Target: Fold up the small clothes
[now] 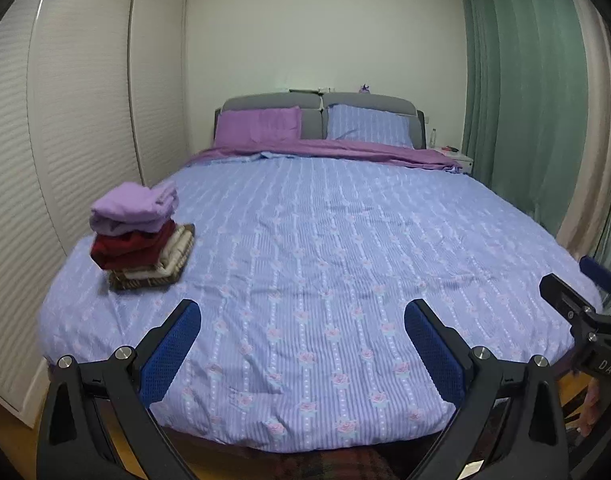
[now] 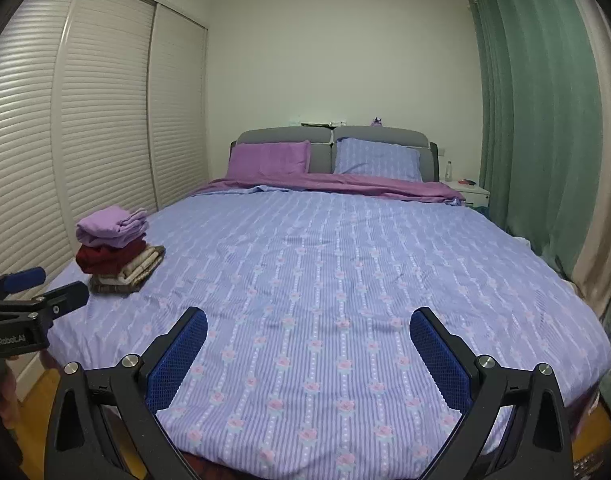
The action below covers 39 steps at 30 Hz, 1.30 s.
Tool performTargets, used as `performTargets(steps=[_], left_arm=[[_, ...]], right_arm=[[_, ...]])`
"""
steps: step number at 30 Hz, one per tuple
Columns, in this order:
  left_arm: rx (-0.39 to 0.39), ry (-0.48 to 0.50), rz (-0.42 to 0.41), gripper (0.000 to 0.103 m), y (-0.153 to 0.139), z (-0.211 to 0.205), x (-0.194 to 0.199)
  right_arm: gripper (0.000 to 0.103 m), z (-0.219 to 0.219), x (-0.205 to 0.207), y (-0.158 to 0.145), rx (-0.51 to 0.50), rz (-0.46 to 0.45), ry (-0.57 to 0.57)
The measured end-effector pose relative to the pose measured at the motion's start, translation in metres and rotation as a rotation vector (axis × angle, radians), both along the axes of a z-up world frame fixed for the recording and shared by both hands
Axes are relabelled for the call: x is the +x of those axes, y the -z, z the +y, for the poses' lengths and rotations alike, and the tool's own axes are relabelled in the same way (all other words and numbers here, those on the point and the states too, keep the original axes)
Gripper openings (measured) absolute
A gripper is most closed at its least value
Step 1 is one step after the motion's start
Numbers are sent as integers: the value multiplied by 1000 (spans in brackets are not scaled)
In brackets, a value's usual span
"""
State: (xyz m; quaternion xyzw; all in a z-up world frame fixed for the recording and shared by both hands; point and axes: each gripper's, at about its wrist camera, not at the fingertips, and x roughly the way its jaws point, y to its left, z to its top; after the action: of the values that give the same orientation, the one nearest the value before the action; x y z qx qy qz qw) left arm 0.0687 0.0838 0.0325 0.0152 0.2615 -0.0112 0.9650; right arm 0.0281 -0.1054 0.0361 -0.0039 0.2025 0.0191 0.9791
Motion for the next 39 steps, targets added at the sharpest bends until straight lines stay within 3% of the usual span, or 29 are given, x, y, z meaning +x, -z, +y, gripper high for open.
performTargets(steps=[39], left_arm=[[16,4,-26,103,-3,-14,-13]], right_arm=[[102,-2,-5,2,-2,2,24]])
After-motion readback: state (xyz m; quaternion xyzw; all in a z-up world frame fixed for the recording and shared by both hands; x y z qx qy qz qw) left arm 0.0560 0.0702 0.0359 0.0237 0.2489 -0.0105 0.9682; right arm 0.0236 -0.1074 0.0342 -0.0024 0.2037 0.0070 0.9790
